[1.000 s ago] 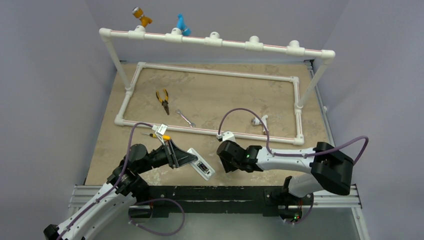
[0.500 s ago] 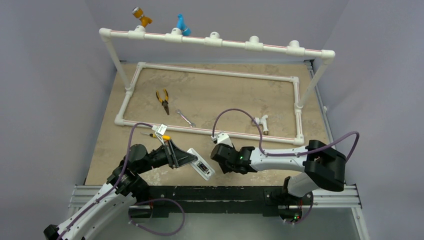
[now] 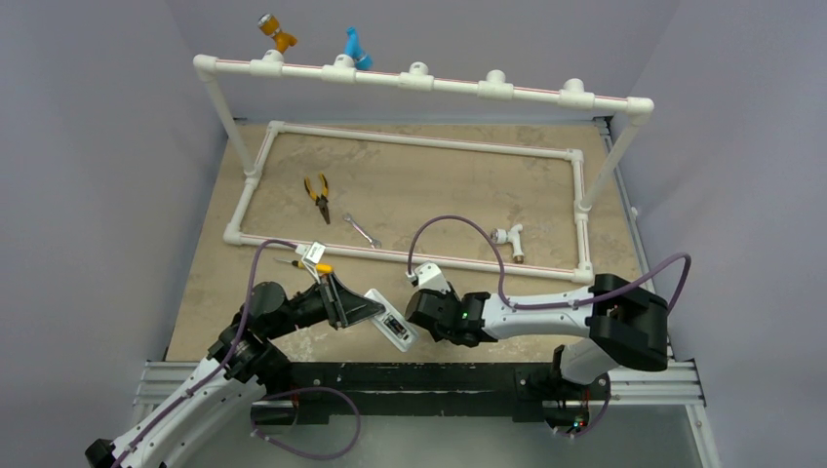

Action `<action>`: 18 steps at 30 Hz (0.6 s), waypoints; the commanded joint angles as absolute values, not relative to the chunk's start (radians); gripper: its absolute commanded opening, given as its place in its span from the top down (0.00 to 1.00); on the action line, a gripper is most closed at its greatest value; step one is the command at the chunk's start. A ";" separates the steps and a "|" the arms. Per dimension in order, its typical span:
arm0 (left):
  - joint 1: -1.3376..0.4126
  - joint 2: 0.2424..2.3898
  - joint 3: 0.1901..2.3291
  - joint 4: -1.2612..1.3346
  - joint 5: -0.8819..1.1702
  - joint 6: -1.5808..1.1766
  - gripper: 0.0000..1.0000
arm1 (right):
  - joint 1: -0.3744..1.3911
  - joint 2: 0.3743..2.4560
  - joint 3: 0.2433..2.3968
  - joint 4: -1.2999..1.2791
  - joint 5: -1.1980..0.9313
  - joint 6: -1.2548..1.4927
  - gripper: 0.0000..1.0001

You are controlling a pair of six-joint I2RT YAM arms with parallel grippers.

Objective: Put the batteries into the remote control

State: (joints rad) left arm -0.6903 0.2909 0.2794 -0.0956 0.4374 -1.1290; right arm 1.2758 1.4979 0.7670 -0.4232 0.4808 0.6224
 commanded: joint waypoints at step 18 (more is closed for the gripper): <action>-0.694 0.285 0.279 -0.064 0.437 -1.115 1.00 | 1.305 1.503 0.590 -0.311 0.257 0.747 0.56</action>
State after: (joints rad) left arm -0.6903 0.2852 0.2794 -0.0959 0.4374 -1.1290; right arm 1.2839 1.4437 0.6682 -0.2676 0.4351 0.6964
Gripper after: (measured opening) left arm 0.255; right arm 0.436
